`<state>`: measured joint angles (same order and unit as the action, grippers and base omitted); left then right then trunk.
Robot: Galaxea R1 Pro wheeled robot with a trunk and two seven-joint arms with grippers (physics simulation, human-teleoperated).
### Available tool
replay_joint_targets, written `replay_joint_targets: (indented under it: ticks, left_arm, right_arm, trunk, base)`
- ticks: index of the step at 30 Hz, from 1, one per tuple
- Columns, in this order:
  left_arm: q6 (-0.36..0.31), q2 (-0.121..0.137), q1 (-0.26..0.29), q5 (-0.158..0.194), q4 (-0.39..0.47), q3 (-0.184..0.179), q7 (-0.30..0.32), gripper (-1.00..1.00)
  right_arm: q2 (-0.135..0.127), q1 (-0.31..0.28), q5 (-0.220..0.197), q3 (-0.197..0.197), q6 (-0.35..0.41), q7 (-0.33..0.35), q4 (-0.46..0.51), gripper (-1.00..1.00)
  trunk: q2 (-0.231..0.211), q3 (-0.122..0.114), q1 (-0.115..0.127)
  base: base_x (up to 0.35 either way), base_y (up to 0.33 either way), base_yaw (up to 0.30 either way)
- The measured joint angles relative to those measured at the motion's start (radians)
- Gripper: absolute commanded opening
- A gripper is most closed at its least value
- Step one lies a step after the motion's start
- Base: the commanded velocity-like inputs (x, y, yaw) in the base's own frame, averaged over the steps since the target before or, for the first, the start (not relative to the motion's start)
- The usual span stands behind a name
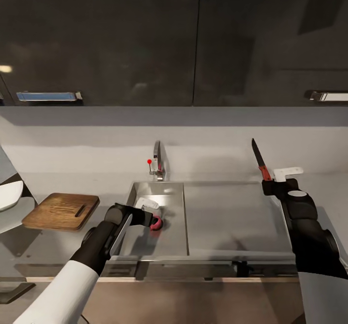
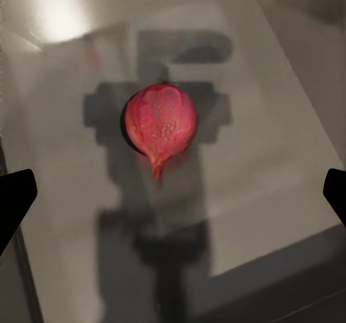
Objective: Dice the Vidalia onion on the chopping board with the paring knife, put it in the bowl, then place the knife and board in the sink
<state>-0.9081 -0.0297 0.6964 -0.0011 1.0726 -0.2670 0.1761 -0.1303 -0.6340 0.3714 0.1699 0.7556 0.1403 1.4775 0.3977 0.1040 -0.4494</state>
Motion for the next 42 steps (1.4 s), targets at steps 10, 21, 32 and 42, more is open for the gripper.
replay_joint_targets:
  ticks: [10,21,32,42]
  left_arm:
    - [0.0,0.006,0.0,0.0,0.003,0.0,0.0,1.0]
    - [0.0,0.007,0.0,0.0,0.003,0.0,0.0,1.0]
    - [0.0,0.006,0.001,0.0,0.002,-0.001,0.0,1.0]
    - [0.003,0.002,0.0,0.0,-0.058,0.0,-0.018,1.0]
  right_arm:
    - [0.0,0.0,0.0,0.002,0.001,0.0,0.0,-1.0]
    - [-0.001,0.0,0.0,0.004,0.001,-0.001,0.0,-1.0]
    - [-0.001,0.0,0.0,0.003,0.001,-0.001,0.0,-1.0]
    - [-0.002,0.0,0.0,0.004,0.001,-0.001,0.0,-1.0]
  trunk:
    - [0.0,0.008,0.0]
    - [0.0,0.009,0.0]
    - [0.0,0.009,0.0]
    - [0.0,0.018,0.0]
  base:
    - [0.014,0.0,0.0]
    - [0.109,0.0,0.0]
    - [0.076,0.0,0.0]
    - [0.002,0.0,0.0]
